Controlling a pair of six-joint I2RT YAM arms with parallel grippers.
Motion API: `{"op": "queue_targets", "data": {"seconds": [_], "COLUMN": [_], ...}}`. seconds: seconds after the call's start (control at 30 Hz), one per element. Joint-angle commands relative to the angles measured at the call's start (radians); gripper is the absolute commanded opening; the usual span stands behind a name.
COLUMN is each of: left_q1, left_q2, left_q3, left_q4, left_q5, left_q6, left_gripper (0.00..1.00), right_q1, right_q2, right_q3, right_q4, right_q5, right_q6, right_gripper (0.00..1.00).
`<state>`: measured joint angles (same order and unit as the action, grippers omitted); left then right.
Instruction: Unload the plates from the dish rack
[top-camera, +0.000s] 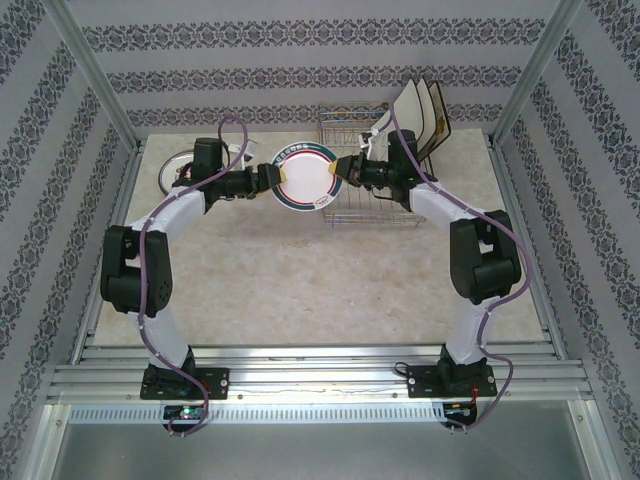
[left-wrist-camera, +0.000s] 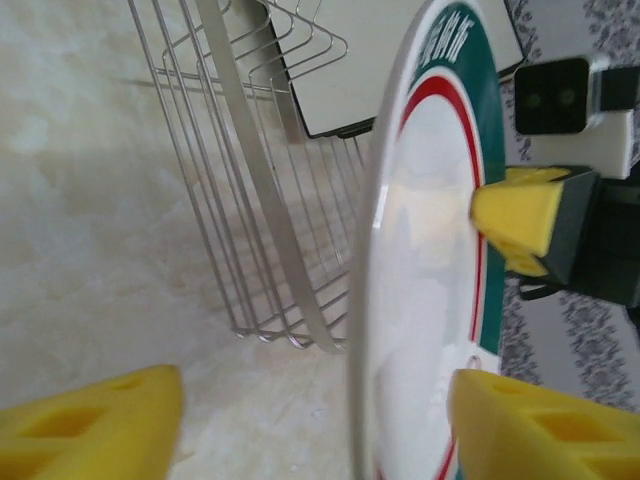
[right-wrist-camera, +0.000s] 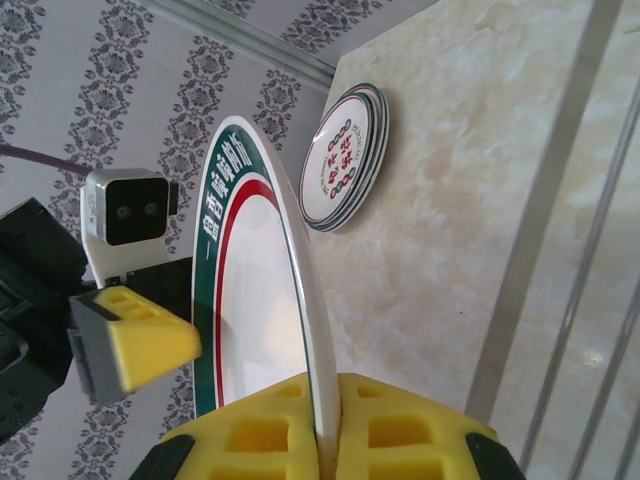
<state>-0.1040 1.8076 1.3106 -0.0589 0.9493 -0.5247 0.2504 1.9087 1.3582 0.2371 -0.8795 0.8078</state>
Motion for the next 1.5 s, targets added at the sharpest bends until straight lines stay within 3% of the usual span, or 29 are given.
{"op": "queue_targets", "data": {"seconds": [0.0, 0.03, 0.1, 0.23, 0.47, 0.6, 0.73, 0.87, 1.0, 1.37, 1.47], "left_q1": [-0.008, -0.007, -0.008, -0.007, -0.004, 0.003, 0.016, 0.035, 0.074, 0.251, 0.304], "left_q2": [0.026, 0.033, 0.041, 0.051, 0.061, 0.06, 0.058, 0.044, 0.022, -0.093, -0.113], "left_q3": [0.04, 0.046, 0.051, 0.042, 0.034, 0.017, 0.008, -0.006, -0.034, -0.166, -0.196], "left_q4": [0.026, 0.02, 0.03, 0.084, 0.136, 0.204, 0.238, 0.262, 0.285, 0.256, 0.255], "left_q5": [0.031, 0.032, 0.046, 0.074, 0.094, 0.109, 0.118, 0.124, 0.114, -0.055, -0.095], "left_q6": [-0.012, -0.015, -0.026, -0.065, -0.1, -0.148, -0.175, -0.196, -0.219, -0.226, -0.227], "left_gripper": [0.45, 0.35, 0.27, 0.0, 0.0, 0.0, 0.0, 0.0, 0.0, 0.0, 0.0], "right_q1": [0.007, 0.007, 0.011, 0.017, 0.019, 0.018, 0.01, 0.001, -0.008, -0.024, -0.061], "right_q2": [0.008, 0.009, 0.013, 0.019, 0.019, 0.013, 0.001, -0.021, -0.06, -0.168, -0.163], "right_q3": [0.049, 0.054, 0.06, 0.065, 0.086, 0.114, 0.134, 0.187, 0.256, 0.473, 0.489], "right_q4": [0.048, 0.046, 0.041, 0.028, -0.04, -0.127, -0.203, -0.373, -0.585, -1.194, -1.281], "right_q5": [-0.01, -0.01, -0.013, -0.01, 0.015, 0.037, 0.071, 0.157, 0.305, 0.978, 1.091], "right_q6": [0.012, 0.011, 0.011, 0.005, -0.03, -0.08, -0.122, -0.213, -0.328, -0.685, -0.728], "right_gripper": [0.0, 0.0, 0.0, 0.0, 0.03, 0.29, 0.68, 0.98, 0.98, 0.98, 0.98]}}
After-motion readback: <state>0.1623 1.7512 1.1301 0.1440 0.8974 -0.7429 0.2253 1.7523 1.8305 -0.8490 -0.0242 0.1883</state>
